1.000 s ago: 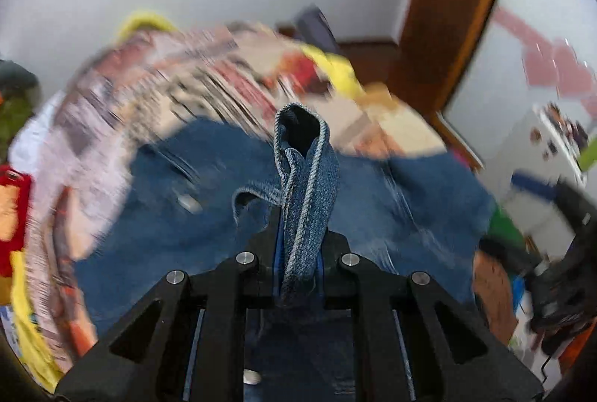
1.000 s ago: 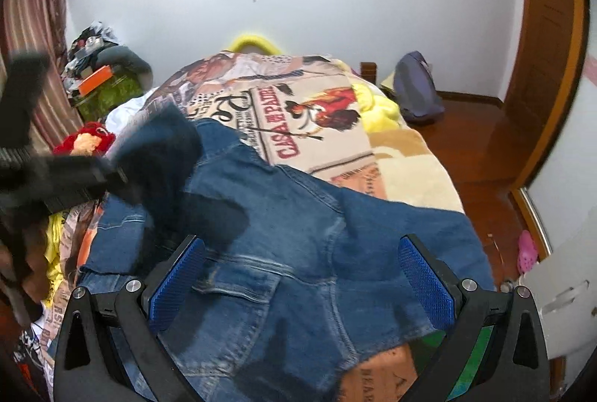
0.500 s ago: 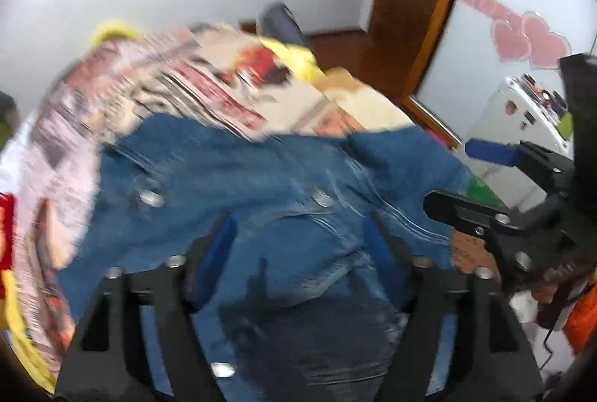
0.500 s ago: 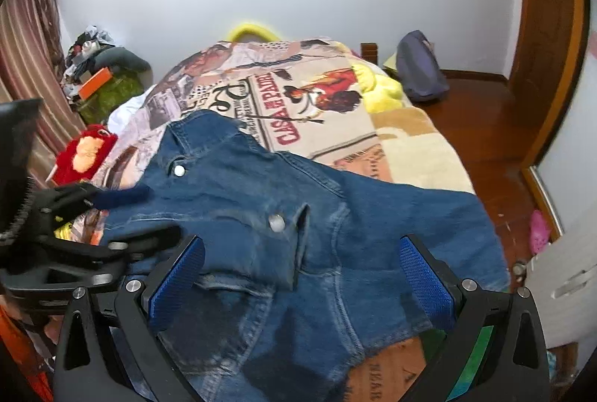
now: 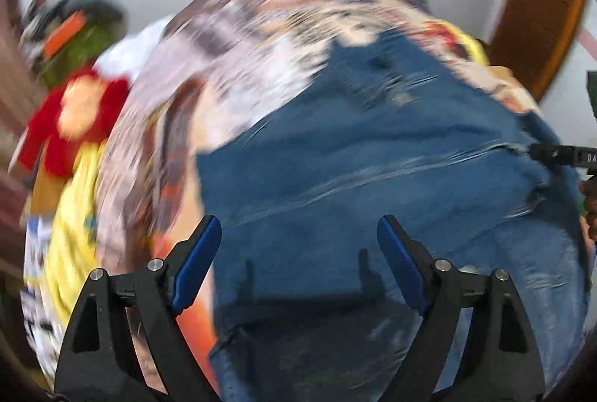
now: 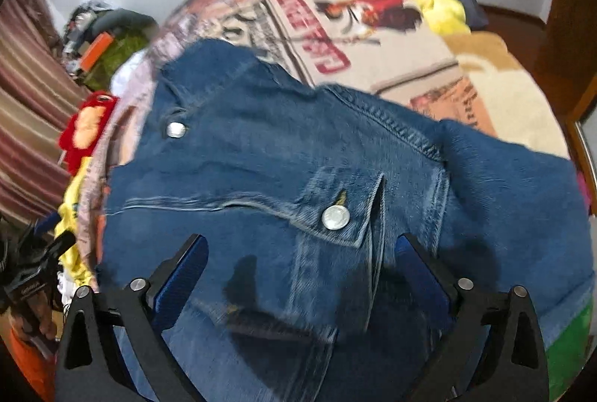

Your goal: Fold large clothes

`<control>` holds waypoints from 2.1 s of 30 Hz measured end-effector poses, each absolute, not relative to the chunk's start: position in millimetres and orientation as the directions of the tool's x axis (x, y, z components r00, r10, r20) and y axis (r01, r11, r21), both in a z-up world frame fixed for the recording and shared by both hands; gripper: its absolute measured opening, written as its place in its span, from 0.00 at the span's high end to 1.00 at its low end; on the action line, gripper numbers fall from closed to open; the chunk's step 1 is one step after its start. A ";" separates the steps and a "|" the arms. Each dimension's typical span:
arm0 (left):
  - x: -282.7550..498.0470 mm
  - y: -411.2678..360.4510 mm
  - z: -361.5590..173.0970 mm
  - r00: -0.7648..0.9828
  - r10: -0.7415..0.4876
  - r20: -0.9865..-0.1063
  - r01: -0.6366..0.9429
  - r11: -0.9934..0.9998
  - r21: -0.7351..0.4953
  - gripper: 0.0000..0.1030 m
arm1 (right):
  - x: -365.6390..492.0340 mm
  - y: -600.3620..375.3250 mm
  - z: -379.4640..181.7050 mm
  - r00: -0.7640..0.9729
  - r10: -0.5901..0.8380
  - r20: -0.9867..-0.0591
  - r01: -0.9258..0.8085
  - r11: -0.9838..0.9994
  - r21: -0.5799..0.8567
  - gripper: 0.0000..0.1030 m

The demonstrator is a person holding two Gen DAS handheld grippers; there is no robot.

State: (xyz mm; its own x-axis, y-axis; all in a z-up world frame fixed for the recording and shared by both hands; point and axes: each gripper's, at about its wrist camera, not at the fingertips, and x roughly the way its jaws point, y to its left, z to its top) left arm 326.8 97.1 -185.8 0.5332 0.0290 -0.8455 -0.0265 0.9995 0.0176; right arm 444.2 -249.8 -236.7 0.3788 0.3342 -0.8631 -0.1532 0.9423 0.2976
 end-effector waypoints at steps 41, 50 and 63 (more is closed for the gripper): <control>337.1 90.4 -244.8 0.434 -0.082 -0.897 -0.038 0.993 -0.110 0.14 | 428.4 -267.2 -244.3 0.472 0.094 -0.876 -0.219 0.976 -0.014 0.64; 336.3 85.4 -250.7 0.439 -0.039 -0.898 -0.035 0.998 -0.061 0.09 | 407.5 -262.7 -239.8 0.533 -0.026 -0.846 -0.255 0.948 -0.190 0.31; 341.5 64.6 -201.3 0.513 -0.020 -0.858 -0.012 0.999 -0.031 0.10 | 368.7 -360.2 -164.6 0.612 0.117 -0.782 -0.090 0.993 0.078 0.29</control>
State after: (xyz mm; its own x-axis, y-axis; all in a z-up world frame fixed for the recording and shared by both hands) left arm 341.5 64.6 -201.3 0.5134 -0.0205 -0.8579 -0.0118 0.9995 -0.0309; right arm 368.7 -360.2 -164.6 0.6123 0.1171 -0.7819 -0.0900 0.9929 0.0782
